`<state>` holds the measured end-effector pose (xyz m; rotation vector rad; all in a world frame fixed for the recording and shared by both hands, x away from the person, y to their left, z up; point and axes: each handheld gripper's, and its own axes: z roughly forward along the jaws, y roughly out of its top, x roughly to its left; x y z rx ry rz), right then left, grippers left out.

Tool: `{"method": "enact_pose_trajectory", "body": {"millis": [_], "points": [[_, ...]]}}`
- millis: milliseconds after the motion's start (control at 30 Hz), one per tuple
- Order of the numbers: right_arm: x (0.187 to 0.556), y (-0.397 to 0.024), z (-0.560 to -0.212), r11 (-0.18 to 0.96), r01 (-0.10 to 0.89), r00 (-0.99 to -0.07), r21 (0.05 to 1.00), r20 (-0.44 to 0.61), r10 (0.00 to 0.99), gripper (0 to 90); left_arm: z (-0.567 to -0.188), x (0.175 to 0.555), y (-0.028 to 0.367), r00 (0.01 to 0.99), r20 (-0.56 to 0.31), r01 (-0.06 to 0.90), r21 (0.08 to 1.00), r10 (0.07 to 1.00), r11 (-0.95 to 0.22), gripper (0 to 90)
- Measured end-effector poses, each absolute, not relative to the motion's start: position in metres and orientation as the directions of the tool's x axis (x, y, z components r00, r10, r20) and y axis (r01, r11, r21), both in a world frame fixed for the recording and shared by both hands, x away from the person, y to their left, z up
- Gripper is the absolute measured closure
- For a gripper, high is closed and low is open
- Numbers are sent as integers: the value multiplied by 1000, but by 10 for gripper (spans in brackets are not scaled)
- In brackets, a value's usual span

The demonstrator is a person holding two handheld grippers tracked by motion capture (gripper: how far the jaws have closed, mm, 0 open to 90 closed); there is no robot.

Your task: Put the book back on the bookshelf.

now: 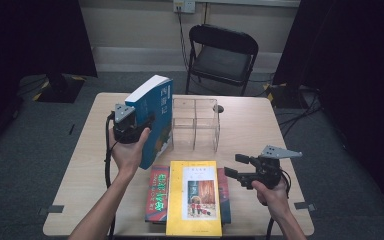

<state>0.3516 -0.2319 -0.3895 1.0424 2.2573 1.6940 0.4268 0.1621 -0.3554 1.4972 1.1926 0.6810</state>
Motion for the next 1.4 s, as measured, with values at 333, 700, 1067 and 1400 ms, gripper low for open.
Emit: {"method": "enact_pose_trajectory", "body": {"millis": [333,700,1067,1400], "points": [[352,-232,-391,134,443,-756,886,290,587,232,-363,437,156,325,-152,313,949,933,46,621],[354,-229,-393,133,446,-756,885,294,584,233,-376,444,151,329,-133,297,954,935,31,620],[355,-227,-397,140,453,-756,881,296,584,236,-390,441,148,339,-117,283,959,933,18,618],[353,-225,-397,150,451,-759,880,289,583,237,-390,432,155,357,-128,312,950,925,11,604]]}}
